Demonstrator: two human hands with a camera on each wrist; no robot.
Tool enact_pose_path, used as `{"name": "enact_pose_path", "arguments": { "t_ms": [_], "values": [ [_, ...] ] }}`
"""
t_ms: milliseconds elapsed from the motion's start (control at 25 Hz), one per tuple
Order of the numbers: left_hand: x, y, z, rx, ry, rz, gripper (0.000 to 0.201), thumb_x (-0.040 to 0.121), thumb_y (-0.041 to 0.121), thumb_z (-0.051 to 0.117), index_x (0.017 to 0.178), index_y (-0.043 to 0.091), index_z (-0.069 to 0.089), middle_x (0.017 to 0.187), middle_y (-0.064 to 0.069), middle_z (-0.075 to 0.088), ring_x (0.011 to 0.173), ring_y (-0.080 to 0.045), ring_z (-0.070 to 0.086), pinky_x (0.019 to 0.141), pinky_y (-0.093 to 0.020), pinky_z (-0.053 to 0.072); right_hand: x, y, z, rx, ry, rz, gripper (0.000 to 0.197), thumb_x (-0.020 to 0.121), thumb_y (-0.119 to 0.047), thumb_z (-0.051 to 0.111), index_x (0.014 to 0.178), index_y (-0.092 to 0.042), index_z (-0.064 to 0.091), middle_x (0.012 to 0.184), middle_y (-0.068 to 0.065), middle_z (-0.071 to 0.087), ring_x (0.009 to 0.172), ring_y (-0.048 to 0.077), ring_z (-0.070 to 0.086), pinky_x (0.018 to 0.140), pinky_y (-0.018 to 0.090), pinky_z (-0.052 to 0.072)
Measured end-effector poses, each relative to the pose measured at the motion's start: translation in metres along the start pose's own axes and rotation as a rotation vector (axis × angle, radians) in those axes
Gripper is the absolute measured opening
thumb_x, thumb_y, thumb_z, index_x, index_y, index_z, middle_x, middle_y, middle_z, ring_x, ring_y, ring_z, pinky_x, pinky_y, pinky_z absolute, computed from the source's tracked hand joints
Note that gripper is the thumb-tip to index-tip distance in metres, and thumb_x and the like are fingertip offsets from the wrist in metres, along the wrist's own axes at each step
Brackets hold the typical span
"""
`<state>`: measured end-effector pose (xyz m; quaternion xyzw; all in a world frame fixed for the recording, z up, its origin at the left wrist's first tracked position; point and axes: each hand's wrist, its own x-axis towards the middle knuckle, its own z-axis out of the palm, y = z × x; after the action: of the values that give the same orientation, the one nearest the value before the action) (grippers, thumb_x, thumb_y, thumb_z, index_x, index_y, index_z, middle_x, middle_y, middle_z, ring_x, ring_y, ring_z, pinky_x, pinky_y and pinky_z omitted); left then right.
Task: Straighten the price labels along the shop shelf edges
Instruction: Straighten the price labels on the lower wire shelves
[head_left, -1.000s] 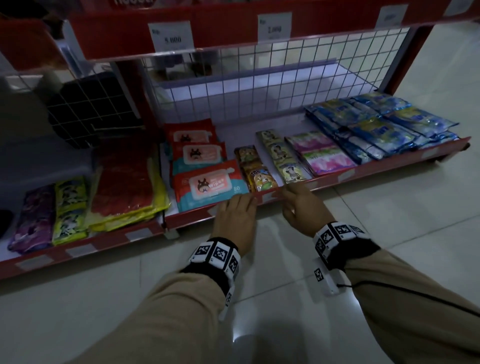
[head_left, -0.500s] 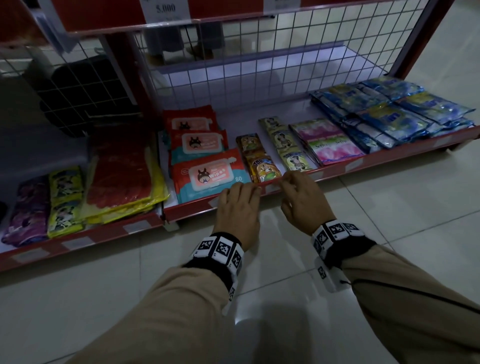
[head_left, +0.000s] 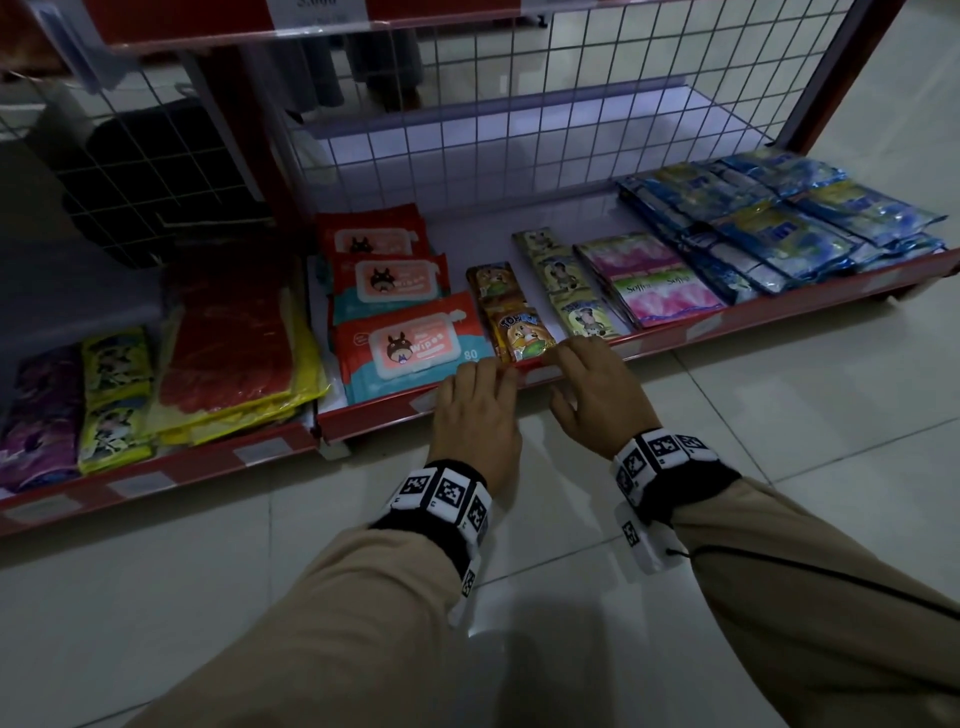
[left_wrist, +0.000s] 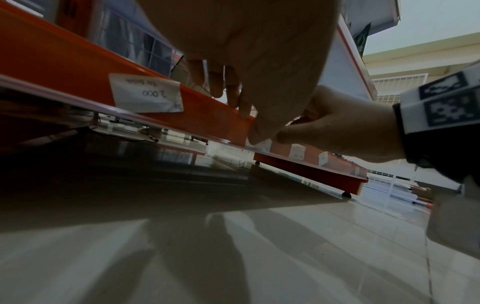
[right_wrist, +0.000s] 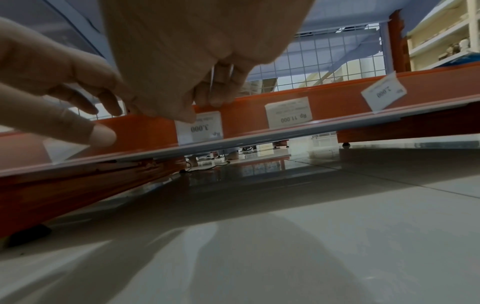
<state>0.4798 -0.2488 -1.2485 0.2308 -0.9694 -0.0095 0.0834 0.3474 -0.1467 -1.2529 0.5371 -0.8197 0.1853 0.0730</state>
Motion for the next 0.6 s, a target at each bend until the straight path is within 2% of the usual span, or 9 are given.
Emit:
{"name": "enact_pose_path", "arguments": {
  "t_ms": [280, 440, 600],
  "values": [
    [0.0056, 0.0, -0.0001, -0.037, -0.001, -0.004, 0.041, 0.086, 0.021, 0.05, 0.127, 0.018, 0.046, 0.123, -0.003, 0.046, 0.112, -0.023, 0.041, 0.094, -0.035, 0.032, 0.0015, 0.0035, 0.0028, -0.022, 0.048, -0.066, 0.033, 0.071, -0.005, 0.067, 0.104, -0.002, 0.063, 0.102, 0.016, 0.063, 0.093, 0.035, 0.055, 0.077, 0.041, 0.05],
    [0.0049, 0.0012, -0.0007, -0.057, -0.006, -0.009, 0.037, 0.087, 0.019, 0.05, 0.124, 0.017, 0.046, 0.12, -0.004, 0.046, 0.11, -0.024, 0.041, 0.091, -0.034, 0.034, -0.001, 0.004, 0.006, -0.066, 0.007, -0.071, 0.035, 0.074, -0.008, 0.065, 0.108, -0.004, 0.063, 0.105, 0.014, 0.063, 0.096, 0.033, 0.054, 0.081, 0.041, 0.048],
    [0.0058, 0.0004, -0.0018, -0.058, -0.031, -0.01, 0.037, 0.087, 0.018, 0.049, 0.123, 0.017, 0.045, 0.12, -0.004, 0.045, 0.11, -0.023, 0.04, 0.089, -0.033, 0.033, 0.002, 0.0005, 0.0052, -0.077, 0.025, -0.063, 0.026, 0.072, -0.011, 0.067, 0.096, -0.002, 0.062, 0.1, 0.018, 0.059, 0.088, 0.035, 0.053, 0.075, 0.042, 0.048]
  ]
}}
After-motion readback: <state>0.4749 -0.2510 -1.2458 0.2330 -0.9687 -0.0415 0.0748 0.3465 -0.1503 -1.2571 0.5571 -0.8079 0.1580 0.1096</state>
